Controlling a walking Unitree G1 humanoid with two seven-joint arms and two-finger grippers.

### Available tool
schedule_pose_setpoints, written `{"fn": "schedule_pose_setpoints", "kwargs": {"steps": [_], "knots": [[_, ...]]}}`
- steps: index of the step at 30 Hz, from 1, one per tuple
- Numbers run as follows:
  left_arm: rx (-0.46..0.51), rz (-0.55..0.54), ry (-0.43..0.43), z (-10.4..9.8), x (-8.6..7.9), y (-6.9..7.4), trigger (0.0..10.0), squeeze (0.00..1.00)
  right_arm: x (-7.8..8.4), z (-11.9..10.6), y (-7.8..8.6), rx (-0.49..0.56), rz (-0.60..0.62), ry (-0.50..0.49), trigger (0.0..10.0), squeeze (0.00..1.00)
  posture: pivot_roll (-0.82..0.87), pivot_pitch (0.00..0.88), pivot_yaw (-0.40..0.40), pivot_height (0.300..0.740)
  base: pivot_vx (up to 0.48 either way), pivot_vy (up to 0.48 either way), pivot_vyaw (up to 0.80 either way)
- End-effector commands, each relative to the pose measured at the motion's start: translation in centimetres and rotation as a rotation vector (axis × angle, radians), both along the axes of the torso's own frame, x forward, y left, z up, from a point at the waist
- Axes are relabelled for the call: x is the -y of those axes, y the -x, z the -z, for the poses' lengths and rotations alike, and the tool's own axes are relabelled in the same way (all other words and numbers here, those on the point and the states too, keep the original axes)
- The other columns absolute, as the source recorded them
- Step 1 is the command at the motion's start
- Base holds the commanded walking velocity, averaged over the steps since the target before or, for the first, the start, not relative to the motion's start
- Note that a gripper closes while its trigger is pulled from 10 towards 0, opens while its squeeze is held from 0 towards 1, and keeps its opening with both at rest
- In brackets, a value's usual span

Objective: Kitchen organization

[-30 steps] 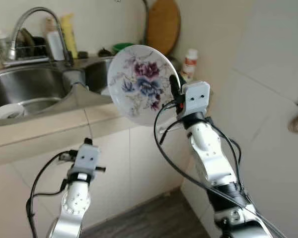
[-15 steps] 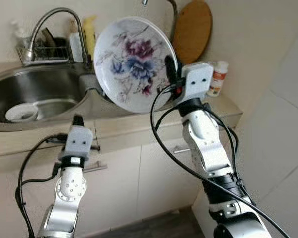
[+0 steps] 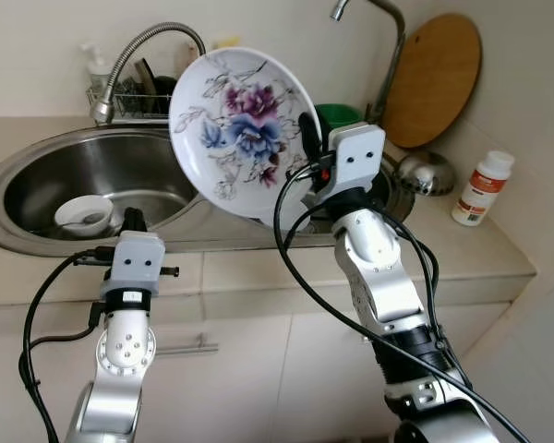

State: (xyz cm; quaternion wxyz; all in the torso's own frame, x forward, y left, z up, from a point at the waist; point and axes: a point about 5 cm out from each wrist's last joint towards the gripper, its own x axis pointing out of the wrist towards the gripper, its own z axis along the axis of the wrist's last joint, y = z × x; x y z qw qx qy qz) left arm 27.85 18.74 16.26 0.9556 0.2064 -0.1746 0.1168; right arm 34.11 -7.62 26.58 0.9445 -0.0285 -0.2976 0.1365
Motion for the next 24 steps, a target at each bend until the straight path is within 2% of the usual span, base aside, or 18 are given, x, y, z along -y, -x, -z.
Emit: {"fn": "schedule_pose_setpoints", "kwargs": {"steps": [1, 7, 8, 13, 16, 19, 24], "knots": [[0.015, 0.001, -0.017, -0.4, 0.1, 0.0, 10.0, 0.0, 0.2, -1.0, 0.1, 0.035, 0.009, -0.012, 10.0, 0.0, -0.01, 0.0, -0.04, 0.74, 0.307, 0.0, 0.8], [0.017, 0.012, -0.018, -0.5, 0.2, -0.1, 10.0, 0.0, 0.2, -0.7, 0.0, 0.02, 0.013, -0.016, 10.0, 0.0, -0.01, 0.0, -0.04, 0.74, 0.142, 0.0, 0.8], [0.031, 0.016, -0.02, -0.6, 0.4, -0.1, 10.0, 0.0, 0.3, -0.6, -0.1, 0.014, 0.011, -0.039, 10.0, 0.0, -0.01, 0.0, -0.04, 0.74, 0.0, 0.0, 0.0], [0.021, 0.017, -0.032, -0.4, 0.7, -0.2, 10.0, 0.0, 0.7, 0.1, -1.0, -0.047, 0.052, 0.007, 10.0, 0.0, -0.01, 0.0, -0.039, 0.74, 0.0, 0.0, 0.0], [0.02, 0.025, -0.037, -0.4, 0.8, -0.3, 10.0, 0.0, 1.3, 1.0, -2.2, -0.115, 0.118, 0.079, 10.0, 0.0, -0.01, 0.0, -0.04, 0.74, 0.0, 0.0, 0.0], [0.019, 0.026, -0.037, -0.4, 0.9, -0.3, 10.0, 0.0, 1.8, 1.4, -2.7, -0.146, 0.148, 0.099, 10.0, 0.0, -0.01, 0.0, -0.04, 0.74, 0.0, 0.0, 0.0], [0.018, 0.028, -0.039, -0.3, 0.9, -0.4, 10.0, 0.0, 2.6, 2.9, -4.3, -0.262, 0.214, 0.174, 10.0, 0.0, 0.0, 0.0, -0.041, 0.74, 0.0, 0.0, 0.0]]}}
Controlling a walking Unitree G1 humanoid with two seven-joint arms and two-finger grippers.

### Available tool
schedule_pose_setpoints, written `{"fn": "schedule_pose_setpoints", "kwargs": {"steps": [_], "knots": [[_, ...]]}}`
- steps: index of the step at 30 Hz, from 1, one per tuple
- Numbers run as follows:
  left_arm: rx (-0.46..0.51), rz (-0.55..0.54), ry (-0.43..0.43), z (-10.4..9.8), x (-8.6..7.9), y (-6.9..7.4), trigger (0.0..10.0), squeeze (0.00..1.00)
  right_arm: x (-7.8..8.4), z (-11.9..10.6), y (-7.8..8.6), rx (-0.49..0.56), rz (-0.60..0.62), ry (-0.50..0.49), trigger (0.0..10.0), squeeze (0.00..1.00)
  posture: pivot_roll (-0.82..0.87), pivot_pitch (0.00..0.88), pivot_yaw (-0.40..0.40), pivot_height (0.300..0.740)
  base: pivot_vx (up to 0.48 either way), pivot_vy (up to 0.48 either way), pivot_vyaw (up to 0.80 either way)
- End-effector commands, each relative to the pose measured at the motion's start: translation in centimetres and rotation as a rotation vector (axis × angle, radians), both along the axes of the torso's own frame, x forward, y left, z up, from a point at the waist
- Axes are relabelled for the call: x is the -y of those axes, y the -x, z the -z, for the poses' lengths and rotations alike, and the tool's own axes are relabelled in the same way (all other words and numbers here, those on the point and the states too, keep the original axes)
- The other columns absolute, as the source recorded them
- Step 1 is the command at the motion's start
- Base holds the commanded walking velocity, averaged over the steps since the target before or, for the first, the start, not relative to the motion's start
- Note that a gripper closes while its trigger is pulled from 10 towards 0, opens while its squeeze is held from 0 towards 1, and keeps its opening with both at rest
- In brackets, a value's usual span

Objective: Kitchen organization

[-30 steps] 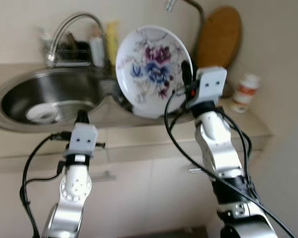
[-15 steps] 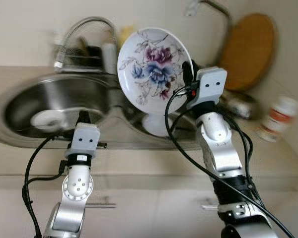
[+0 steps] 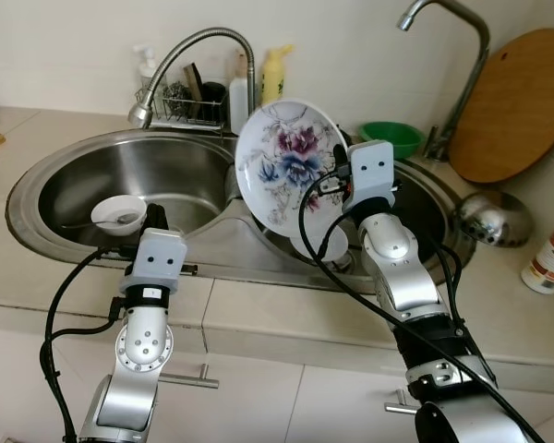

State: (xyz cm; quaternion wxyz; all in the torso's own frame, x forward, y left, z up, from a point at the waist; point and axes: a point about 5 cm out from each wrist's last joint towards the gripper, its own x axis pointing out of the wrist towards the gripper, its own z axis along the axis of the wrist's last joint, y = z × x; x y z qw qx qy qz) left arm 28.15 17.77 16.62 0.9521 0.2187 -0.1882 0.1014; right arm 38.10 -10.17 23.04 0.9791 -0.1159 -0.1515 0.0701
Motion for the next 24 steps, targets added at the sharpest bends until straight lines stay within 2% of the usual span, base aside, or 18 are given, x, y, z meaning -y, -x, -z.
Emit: {"fn": "schedule_pose_setpoints", "kwargs": {"steps": [1, 3, 4, 8, 14, 19, 24], "knots": [[0.0, 0.0, -0.006, 0.1, 0.0, -0.1, 10.0, 0.0, 0.2, -0.4, -0.5, -0.009, 0.028, 0.029, 10.0, 0.0, 0.0, 0.0, -0.041, 0.74, 0.0, 0.0, 0.0], [0.0, 0.003, -0.007, 0.0, 0.0, 0.0, 10.0, 0.0, 0.3, 0.0, -0.8, -0.033, 0.034, 0.067, 10.0, 0.0, 0.0, 0.0, -0.041, 0.74, 0.0, 0.0, 0.0], [0.0, 0.002, -0.007, 0.1, 0.0, 0.0, 10.0, 0.0, 0.2, 0.6, -1.1, -0.063, 0.038, 0.133, 10.0, 0.0, 0.0, 0.0, -0.039, 0.74, 0.0, 0.0, 0.0], [-0.001, 0.005, -0.007, 0.1, 0.0, 0.0, 10.0, 0.0, 0.3, 1.0, -1.5, -0.077, 0.06, 0.188, 10.0, 0.0, 0.0, 0.0, -0.038, 0.74, 0.0, 0.0, 0.0], [-0.006, 0.012, -0.012, 0.2, 0.1, -0.1, 10.0, 0.0, 0.3, 3.0, -2.1, -0.176, 0.059, 0.331, 10.0, 0.0, 0.01, 0.0, -0.036, 0.74, 0.0, 0.0, 0.0], [-0.008, 0.015, -0.014, 0.2, 0.1, -0.1, 10.0, 0.0, 0.1, 4.9, -1.9, -0.26, 0.03, 0.336, 10.0, 0.0, 0.01, 0.0, -0.037, 0.74, 0.0, 0.0, 0.0], [-0.028, 0.024, -0.018, 0.5, 0.3, 0.0, 10.0, 0.0, 1.3, 8.0, -1.4, -0.379, 0.057, 0.395, 10.0, 0.0, 0.01, 0.0, -0.037, 0.74, 0.0, 0.0, 0.0]]}}
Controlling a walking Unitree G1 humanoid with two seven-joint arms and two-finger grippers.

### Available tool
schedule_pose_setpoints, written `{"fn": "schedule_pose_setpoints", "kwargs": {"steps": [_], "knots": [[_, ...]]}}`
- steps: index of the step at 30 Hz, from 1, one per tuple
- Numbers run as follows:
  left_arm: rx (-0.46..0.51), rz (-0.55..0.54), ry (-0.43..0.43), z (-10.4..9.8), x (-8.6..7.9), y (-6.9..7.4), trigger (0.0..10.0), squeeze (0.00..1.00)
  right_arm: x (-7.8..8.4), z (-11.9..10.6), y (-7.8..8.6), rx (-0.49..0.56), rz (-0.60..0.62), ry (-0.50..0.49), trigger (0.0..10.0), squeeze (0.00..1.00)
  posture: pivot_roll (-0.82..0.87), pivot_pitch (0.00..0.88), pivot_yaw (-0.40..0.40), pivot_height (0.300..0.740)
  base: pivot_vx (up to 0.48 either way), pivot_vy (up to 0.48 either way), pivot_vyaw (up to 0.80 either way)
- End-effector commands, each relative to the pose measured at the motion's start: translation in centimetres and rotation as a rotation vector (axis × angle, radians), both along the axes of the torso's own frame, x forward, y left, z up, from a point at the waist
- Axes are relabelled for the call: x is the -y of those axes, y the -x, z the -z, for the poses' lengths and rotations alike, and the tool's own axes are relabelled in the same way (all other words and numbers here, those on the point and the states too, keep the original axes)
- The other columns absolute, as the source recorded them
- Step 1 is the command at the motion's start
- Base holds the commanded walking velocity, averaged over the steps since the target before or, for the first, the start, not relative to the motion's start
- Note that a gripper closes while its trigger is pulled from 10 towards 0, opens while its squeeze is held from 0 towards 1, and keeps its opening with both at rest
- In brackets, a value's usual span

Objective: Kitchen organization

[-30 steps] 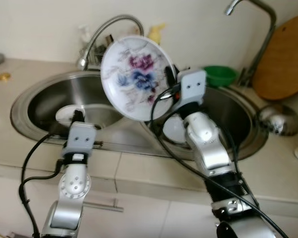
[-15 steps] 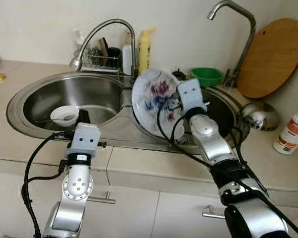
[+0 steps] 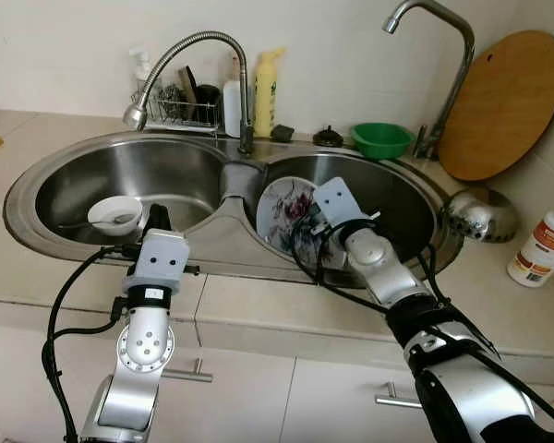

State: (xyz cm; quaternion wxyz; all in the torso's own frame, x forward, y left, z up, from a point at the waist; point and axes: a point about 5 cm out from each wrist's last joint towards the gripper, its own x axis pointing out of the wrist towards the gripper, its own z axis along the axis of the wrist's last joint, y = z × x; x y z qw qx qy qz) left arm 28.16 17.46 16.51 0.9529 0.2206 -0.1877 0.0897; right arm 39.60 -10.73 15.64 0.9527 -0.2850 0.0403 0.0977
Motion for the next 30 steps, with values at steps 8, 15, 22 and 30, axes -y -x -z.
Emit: {"fn": "schedule_pose_setpoints", "kwargs": {"steps": [8, 15, 22, 30], "knots": [[-0.028, 0.008, -0.009, 0.5, 0.1, 0.1, 10.0, 0.0, 1.9, 3.2, 0.8, -0.151, 0.048, -0.028, 10.0, 0.0, 0.01, 0.0, -0.041, 0.74, 0.0, 0.0, 0.0], [-0.035, 0.013, -0.007, 0.7, 0.3, 0.1, 10.0, 0.0, 2.3, 3.0, 0.8, -0.137, 0.059, -0.113, 10.0, 1.0, 0.01, 0.0, -0.042, 0.74, 0.0, 0.0, 0.0], [-0.044, 0.014, -0.005, 1.0, 0.4, 0.0, 10.0, 0.0, 2.5, 2.3, 0.6, -0.09, 0.08, -0.186, 10.0, 1.0, 0.0, 0.0, -0.046, 0.74, 0.0, 0.0, 0.0], [-0.051, 0.013, 0.001, 1.2, 0.5, 0.1, 10.0, 0.0, 3.4, 0.4, 0.3, 0.034, 0.155, -0.367, 10.0, 1.0, 0.0, 0.0, -0.048, 0.74, 0.0, 0.0, 0.0]]}}
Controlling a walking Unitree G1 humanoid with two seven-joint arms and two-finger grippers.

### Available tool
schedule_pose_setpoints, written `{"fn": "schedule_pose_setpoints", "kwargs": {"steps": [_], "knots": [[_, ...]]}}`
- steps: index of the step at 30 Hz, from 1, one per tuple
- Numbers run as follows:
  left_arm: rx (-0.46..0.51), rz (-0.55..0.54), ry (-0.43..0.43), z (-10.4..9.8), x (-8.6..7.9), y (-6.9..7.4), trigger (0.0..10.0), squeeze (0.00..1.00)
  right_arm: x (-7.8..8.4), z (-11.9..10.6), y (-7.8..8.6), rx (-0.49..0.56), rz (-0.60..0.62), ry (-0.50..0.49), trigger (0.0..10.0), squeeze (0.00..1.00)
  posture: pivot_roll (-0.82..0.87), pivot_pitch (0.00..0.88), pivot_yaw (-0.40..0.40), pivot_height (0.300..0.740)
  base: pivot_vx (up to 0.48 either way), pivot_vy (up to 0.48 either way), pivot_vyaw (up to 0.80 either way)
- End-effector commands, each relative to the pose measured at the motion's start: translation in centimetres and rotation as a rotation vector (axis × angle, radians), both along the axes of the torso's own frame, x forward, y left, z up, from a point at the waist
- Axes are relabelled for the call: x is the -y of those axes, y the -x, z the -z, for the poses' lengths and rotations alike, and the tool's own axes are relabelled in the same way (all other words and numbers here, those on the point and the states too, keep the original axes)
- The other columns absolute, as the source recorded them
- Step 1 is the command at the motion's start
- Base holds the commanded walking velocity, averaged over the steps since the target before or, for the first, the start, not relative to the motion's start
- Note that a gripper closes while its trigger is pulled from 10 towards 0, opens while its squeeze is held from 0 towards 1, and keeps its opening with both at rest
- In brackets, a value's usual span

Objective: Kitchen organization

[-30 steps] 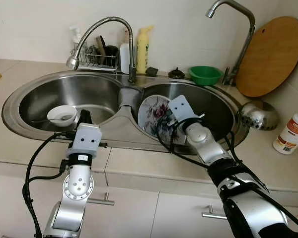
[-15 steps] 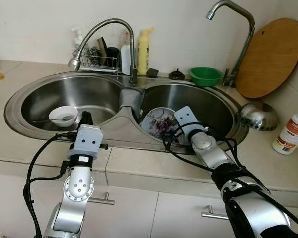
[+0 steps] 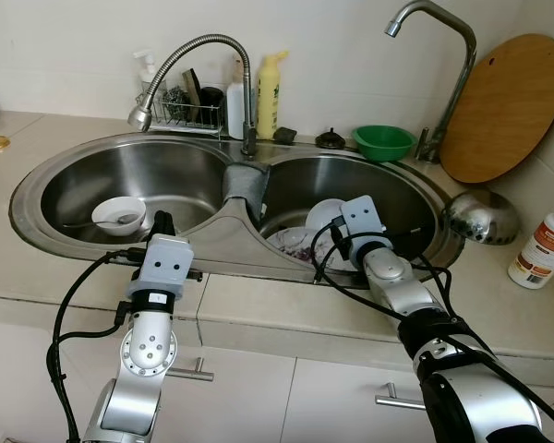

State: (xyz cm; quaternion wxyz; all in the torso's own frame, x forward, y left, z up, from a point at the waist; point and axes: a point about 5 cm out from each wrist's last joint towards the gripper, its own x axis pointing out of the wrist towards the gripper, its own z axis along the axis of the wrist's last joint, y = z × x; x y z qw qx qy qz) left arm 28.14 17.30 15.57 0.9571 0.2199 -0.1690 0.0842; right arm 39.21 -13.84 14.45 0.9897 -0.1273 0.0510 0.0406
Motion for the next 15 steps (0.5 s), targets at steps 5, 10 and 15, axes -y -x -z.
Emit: {"fn": "schedule_pose_setpoints", "kwargs": {"steps": [5, 10, 15], "knots": [[-0.01, 0.011, 0.002, 0.2, 0.3, 0.1, 10.0, 0.0, 0.8, -3.4, 0.0, 0.236, 0.089, -0.153, 10.0, 1.0, 0.0, 0.0, -0.048, 0.74, 0.0, 0.0, 0.0], [0.027, 0.031, 0.043, -0.3, 0.3, 0.3, 10.0, 0.0, 0.4, -6.0, 1.3, 0.464, 0.072, -0.22, 10.0, 0.0, 0.0, 0.0, -0.047, 0.74, 0.0, 0.0, 0.0], [0.045, 0.032, 0.036, -0.7, 0.2, 0.3, 10.0, 0.0, -0.4, -6.1, 2.2, 0.503, 0.045, -0.251, 10.0, 0.0, 0.0, 0.0, -0.042, 0.74, 0.0, 0.134, 0.0]]}}
